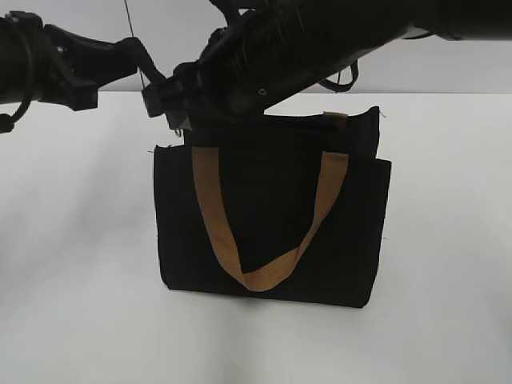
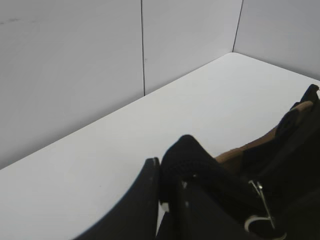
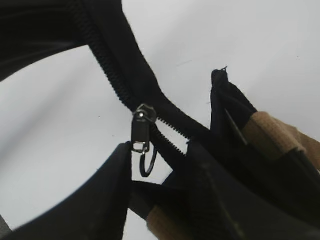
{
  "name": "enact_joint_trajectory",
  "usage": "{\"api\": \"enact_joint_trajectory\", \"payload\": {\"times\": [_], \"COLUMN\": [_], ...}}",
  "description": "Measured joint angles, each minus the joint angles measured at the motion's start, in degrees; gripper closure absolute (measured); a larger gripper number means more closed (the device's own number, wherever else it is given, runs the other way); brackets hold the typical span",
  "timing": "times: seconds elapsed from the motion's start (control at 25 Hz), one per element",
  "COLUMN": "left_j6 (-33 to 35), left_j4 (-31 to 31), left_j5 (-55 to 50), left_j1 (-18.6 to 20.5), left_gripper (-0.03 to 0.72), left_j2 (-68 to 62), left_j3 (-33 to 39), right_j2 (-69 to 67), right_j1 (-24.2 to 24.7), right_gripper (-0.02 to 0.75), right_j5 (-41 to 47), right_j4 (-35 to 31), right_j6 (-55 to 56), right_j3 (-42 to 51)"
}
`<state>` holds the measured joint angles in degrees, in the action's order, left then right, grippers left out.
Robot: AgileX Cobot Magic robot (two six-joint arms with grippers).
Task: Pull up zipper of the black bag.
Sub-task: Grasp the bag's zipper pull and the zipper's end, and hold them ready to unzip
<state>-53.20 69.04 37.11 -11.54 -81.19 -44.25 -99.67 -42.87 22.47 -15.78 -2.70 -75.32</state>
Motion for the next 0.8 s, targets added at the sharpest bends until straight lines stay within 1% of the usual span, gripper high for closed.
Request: {"api": "enact_joint_trajectory", "payload": {"times": [0.28,0.52,0.8], "left_j6": [0.0,0.0,0.0], "left_j4": [-0.4,-1.3,-1.5], "left_j5": [0.5,0.5,1.7], "left_j1": [0.0,0.0,0.0], "left_gripper": [0.668,0.668,0.668], "left_j2": [-0.7,-0.9,-0.9], "left_j3": [0.0,0.0,0.0], "right_j2": [0.0,-0.3,-2.2], "right_j1": [0.0,0.0,0.0], "right_gripper": [0.468,0.468,0.498], "right_j5": [0.1,1.9,1.8], "right_j4": [-2.3,-3.9,-4.9], "right_j6": [-0.2,-0.2,-0.3], "right_j3": [-0.3,-0.3,-0.3]}}
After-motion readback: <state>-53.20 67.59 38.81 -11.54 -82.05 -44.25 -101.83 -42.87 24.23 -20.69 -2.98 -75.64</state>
